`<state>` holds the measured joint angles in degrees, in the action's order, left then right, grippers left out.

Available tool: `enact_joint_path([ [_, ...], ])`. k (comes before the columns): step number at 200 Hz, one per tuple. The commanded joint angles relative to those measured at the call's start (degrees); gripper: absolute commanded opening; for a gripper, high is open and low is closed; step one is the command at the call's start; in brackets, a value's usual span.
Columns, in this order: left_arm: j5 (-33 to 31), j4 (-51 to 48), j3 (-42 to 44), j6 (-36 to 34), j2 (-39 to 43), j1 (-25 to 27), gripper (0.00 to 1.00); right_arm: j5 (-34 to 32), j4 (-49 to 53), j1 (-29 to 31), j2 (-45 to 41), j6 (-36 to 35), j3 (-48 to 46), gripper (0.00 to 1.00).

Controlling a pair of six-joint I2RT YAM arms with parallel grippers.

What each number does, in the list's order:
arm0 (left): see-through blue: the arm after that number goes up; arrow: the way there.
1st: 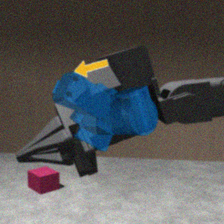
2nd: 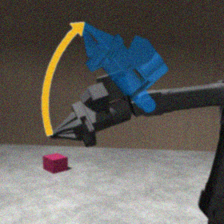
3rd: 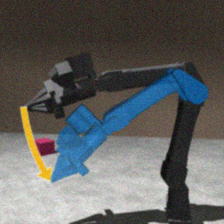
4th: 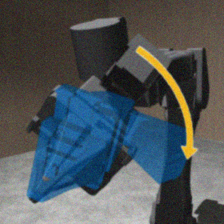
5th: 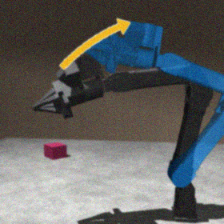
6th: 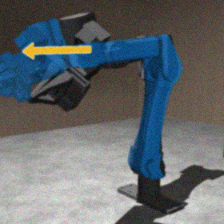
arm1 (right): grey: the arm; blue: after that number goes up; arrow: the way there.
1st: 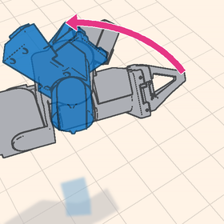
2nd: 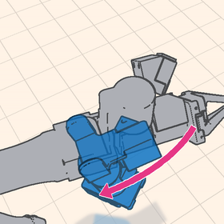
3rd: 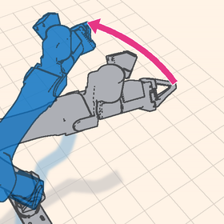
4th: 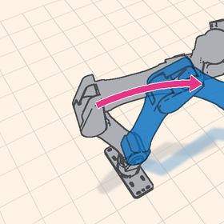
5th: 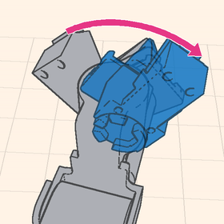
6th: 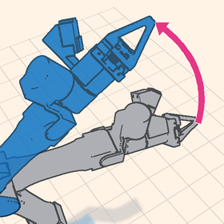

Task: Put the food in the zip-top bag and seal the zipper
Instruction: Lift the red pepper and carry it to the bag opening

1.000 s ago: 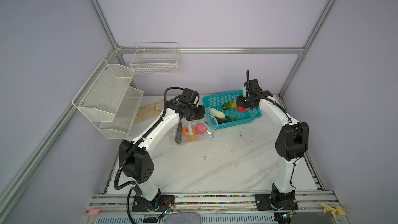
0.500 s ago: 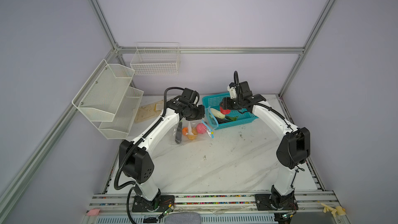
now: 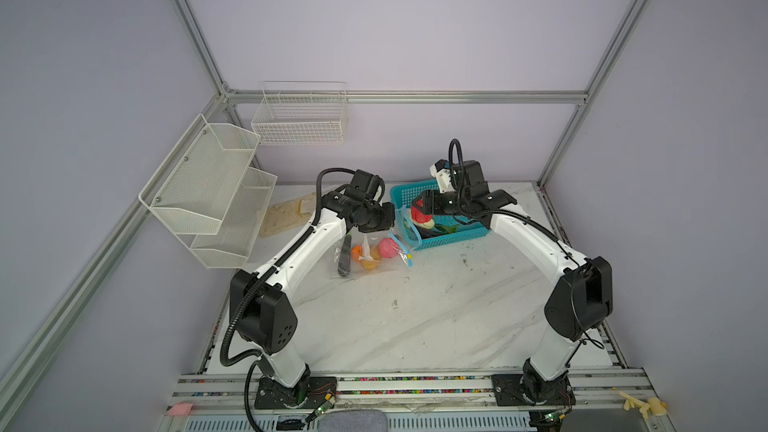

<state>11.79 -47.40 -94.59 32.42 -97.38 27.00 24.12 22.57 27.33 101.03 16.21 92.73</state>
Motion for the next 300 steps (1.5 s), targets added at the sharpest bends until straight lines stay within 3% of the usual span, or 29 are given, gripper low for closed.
enact_joint_path([
  [1, 0.8, 1.8, 0.22, 0.28, 1.97, -0.44, 0.0, 1.68, -3.16, 1.02, -1.8, 0.2, -0.79, 0.6],
  [300, 0.51, 1.74, 0.51, 0.19, 2.43, -0.45, 0.0, 4.72, -9.12, 4.22, 3.05, -0.94, -3.44, 0.62],
])
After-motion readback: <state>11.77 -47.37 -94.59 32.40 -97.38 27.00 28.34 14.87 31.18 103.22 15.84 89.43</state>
